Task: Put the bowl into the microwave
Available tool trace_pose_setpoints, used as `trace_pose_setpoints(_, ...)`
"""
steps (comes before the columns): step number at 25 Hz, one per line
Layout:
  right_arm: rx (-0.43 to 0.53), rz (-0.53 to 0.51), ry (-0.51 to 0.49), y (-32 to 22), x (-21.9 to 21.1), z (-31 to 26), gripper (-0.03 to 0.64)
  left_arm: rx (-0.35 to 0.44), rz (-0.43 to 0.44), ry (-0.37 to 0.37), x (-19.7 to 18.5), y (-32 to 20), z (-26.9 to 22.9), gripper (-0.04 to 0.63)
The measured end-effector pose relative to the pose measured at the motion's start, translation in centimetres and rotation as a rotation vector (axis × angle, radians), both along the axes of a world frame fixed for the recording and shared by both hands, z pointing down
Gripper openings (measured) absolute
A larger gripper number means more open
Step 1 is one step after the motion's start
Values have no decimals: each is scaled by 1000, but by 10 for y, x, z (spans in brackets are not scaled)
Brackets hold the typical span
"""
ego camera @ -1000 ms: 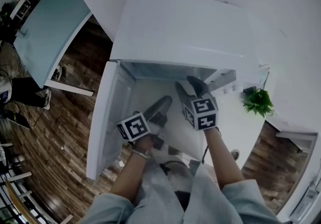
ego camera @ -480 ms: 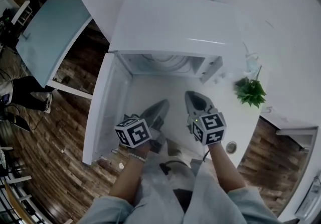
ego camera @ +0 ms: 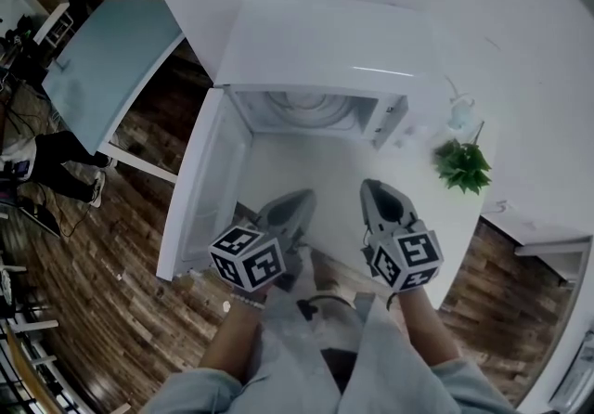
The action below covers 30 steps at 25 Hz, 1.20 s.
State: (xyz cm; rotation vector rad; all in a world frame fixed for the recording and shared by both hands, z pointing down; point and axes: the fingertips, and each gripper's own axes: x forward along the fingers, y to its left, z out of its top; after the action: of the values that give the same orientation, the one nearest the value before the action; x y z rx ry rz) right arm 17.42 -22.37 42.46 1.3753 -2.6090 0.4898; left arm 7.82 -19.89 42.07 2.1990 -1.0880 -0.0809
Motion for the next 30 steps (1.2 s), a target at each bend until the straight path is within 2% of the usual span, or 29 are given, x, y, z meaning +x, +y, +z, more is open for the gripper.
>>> trace_pose_setpoints(6, 56, -22, -14, 18, 1, -29, -2, 78, 16, -36, 0, 17, -31, -2)
trace_pose_setpoints(12, 60, -48, -13, 36, 0, -33, -2, 135, 10, -63, -2, 32, -48, -1)
trace_pose_setpoints(30, 67, -88, -30, 56, -9, -47, -2, 162, 3, -86, -4, 52, -56, -2)
